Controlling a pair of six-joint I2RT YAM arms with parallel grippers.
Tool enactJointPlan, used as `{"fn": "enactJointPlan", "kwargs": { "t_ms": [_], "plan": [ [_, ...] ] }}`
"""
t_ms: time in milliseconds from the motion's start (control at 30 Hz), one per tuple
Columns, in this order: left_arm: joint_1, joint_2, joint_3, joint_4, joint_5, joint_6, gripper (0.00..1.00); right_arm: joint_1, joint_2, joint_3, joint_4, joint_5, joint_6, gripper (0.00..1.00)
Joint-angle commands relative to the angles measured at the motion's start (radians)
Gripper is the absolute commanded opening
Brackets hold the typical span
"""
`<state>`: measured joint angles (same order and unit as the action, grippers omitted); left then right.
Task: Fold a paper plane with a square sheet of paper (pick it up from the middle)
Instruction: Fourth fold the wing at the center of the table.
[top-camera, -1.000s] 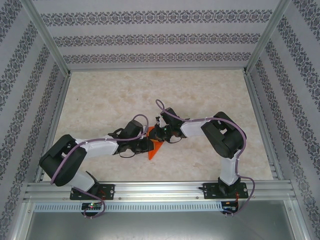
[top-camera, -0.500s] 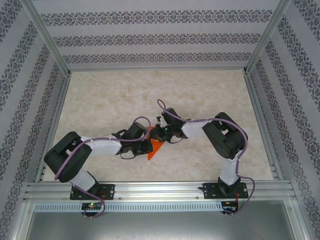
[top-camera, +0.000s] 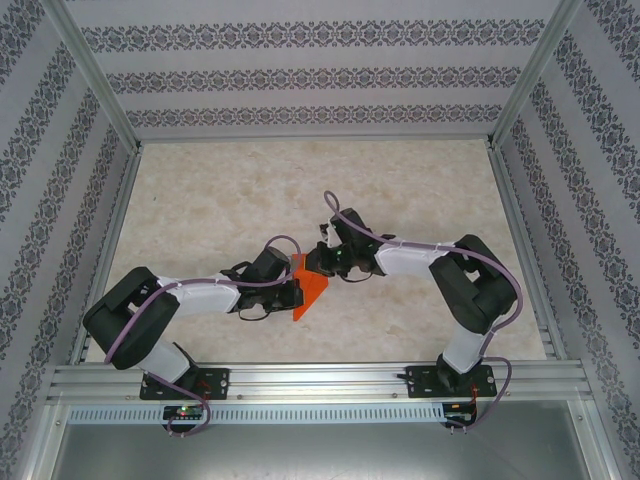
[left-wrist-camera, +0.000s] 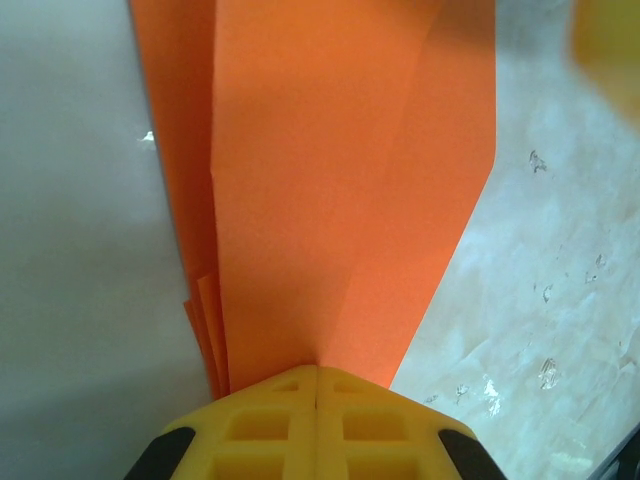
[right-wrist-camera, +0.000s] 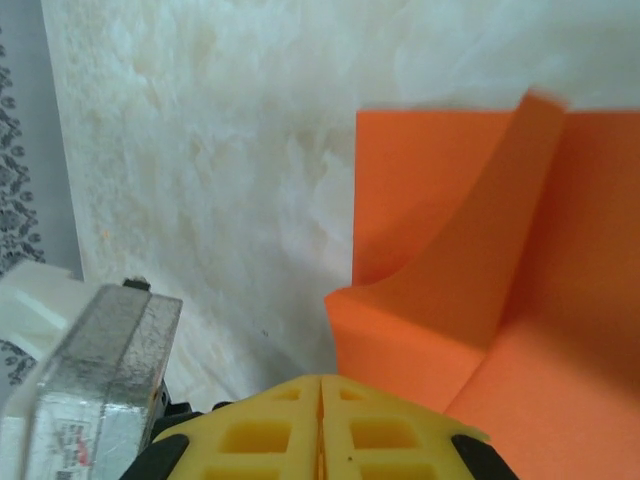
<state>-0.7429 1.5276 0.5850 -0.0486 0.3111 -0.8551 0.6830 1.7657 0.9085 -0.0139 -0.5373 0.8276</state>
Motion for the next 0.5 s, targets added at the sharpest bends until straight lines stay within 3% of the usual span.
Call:
{"fn": "enactJointPlan", "kwargs": {
  "t_ms": [0, 467],
  "plan": [
    [-0.012, 0.017, -0.032, -0.145, -0.043, 0.043, 0.00, 0.025, 0.060, 0.024, 0.019, -0.022, -0.010, 0.09],
    [-0.012, 0.033, -0.076, -0.194, -0.065, 0.076, 0.00, -0.057, 0.159, 0.133, -0.138, 0.137, -0.075, 0.10]
  ]
}}
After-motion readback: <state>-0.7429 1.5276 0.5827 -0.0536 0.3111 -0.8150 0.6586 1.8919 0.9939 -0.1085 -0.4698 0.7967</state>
